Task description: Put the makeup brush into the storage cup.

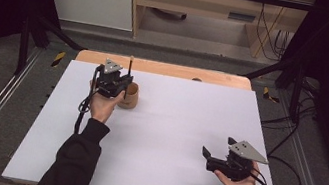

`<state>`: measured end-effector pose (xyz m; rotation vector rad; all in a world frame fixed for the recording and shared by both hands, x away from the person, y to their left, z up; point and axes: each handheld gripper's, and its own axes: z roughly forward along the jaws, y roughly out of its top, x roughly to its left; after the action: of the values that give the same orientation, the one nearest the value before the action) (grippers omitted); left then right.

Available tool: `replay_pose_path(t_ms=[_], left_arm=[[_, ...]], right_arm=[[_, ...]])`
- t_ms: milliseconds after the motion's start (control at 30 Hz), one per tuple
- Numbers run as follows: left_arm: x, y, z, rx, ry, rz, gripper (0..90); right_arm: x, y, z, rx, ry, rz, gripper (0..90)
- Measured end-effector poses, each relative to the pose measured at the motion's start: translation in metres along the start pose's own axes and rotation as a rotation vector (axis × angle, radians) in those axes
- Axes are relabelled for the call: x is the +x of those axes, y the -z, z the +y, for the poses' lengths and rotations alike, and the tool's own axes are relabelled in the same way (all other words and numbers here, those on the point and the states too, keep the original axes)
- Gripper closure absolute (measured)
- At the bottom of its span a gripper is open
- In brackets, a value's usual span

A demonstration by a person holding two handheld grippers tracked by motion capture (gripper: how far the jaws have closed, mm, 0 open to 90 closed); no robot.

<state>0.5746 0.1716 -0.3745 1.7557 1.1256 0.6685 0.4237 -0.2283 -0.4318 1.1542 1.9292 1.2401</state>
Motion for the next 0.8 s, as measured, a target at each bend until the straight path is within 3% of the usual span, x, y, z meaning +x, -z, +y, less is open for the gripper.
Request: replay_pose_path(t_ms=[300, 800], left_arm=[[0.007, -0.002, 0.002, -0.015, 0.019, 0.013, 82.7], [0.002, -0.013, 0.02, -0.027, -0.009, 0.028, 82.7]], right_arm=[[0.001, -0.001, -0.001, 0.005, -0.001, 0.005, 6.1], [0.001, -0.002, -0.001, 0.009, 0.001, 0.003, 6.0]])
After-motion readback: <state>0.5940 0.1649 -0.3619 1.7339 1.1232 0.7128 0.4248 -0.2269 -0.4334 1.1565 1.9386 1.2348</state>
